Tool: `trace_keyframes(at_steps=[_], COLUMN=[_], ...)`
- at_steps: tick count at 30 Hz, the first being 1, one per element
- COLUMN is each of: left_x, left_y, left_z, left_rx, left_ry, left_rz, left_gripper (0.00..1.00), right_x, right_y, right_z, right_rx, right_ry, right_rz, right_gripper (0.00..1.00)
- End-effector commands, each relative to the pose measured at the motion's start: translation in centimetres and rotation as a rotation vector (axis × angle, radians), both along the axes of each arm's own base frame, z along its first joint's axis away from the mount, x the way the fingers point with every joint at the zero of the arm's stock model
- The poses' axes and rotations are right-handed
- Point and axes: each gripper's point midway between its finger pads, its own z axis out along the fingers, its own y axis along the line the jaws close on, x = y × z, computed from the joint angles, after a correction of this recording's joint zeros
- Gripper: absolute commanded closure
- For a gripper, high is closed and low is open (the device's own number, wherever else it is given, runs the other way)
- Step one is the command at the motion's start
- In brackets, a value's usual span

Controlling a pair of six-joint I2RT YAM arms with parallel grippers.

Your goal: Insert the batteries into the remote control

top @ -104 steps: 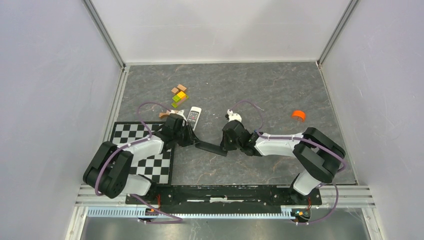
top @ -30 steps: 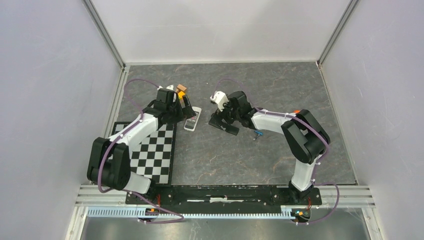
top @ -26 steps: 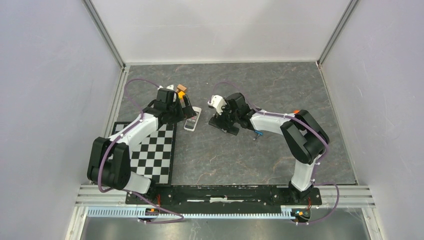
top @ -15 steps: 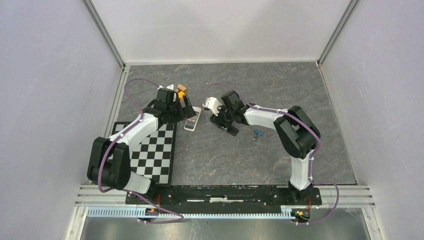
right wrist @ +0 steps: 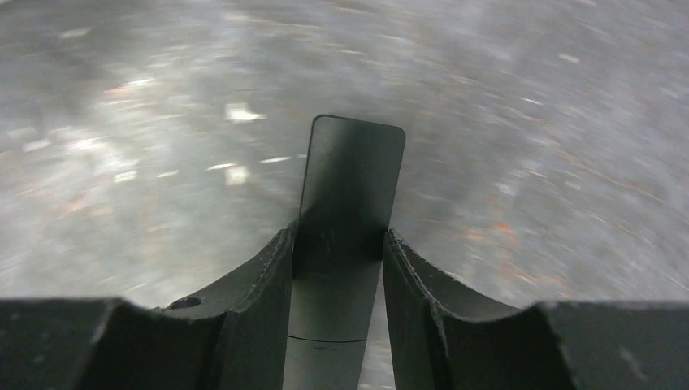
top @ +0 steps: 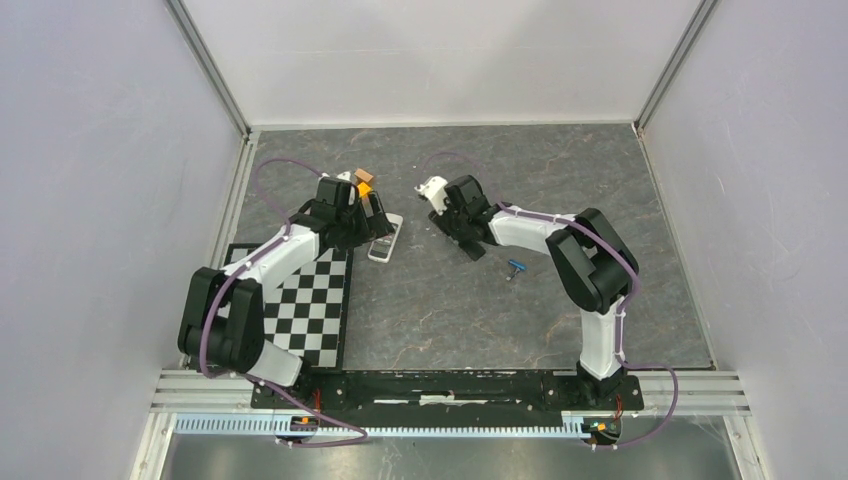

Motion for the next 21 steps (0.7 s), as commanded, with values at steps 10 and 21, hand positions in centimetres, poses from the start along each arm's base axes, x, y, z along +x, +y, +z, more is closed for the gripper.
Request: trace_keyframes(at_steps=[10,21], left_x=[3.2,4.4], left_y=[-2.5,-2.3], left_z=[1.0,-3.2], left_rx=[0.000,0.160], left_ry=[-0.057,-0.010], left_rz=[-0.071,-0.102], left_gripper=[0.00,0.00], right_x=[11.3,11.1], right_y=[-11.6,-10.2], right_z=[2.9,5.7], right_rx=[-0.034,0.226], right_ry=[-0.267,-0.174], right_rz=[-0.614,-0.540], right_gripper=[0.64,0.23])
